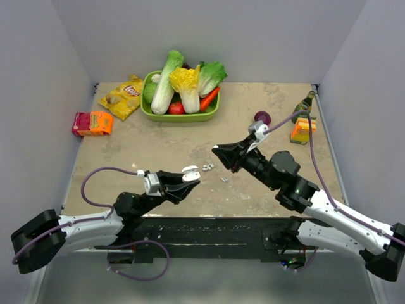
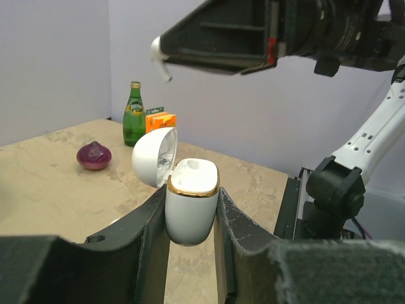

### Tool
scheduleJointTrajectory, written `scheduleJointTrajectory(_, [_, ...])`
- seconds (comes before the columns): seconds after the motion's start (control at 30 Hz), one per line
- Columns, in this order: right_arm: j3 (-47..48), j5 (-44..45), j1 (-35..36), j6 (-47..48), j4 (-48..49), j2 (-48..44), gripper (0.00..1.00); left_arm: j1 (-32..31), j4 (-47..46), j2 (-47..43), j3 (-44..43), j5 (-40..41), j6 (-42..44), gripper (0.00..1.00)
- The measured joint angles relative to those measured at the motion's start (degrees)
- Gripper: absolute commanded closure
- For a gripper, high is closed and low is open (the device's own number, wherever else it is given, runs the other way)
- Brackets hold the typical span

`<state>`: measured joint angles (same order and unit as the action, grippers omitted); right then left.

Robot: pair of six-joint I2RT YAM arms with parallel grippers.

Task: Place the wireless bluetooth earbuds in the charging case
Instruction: Pick up the earbud from the center of the board, then place the earbud in the charging case.

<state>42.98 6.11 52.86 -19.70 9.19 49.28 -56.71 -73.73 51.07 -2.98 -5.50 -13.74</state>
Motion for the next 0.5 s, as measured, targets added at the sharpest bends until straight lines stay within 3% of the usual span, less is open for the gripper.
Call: scheduleJointTrajectory(0.5, [-1.9,-13.11,0.0,8.31,9.01,-11.13,1.0,0.0,0.57,8.15,-13.92,-3.13,4.7,1.0])
